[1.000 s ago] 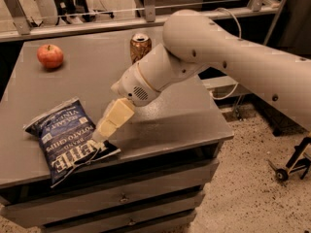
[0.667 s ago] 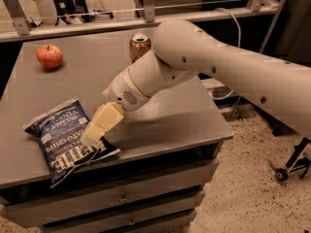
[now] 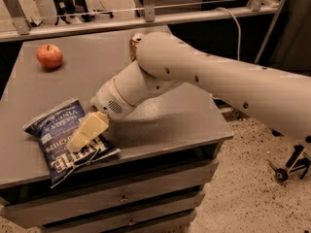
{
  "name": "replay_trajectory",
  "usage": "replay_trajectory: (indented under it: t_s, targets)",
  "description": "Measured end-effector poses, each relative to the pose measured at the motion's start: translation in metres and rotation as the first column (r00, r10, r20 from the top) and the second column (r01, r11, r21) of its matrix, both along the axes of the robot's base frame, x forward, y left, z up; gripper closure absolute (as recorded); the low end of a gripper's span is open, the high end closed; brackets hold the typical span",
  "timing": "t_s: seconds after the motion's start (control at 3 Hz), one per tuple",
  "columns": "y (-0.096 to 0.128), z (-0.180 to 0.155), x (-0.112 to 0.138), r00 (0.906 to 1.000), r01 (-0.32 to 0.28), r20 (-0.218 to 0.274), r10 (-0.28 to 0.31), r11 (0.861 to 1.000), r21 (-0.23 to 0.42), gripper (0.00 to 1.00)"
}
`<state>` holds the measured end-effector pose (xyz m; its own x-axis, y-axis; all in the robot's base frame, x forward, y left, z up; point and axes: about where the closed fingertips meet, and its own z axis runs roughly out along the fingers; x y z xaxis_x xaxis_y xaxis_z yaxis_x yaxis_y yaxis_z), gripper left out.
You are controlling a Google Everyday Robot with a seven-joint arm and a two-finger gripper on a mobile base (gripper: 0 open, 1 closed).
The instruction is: Move blue chip bag near apple
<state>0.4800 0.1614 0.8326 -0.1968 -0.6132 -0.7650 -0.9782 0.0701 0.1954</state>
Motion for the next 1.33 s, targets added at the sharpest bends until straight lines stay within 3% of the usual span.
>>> replay_trajectory:
  t_s: [0.67,1.0,1.33]
  targets:
    - [0.005,0.006,0.009,0.9973,0.033,0.066,-0.031,0.999,-0.024,0.61]
    - [-0.012,0.044,0.027,0.9827,0.087,0.167,-0.080,0.995,-0.038,0.93]
    - [-0.034,0.090,0.047,0.9526,0.148,0.275,-0.130,0.988,-0.048,1.00]
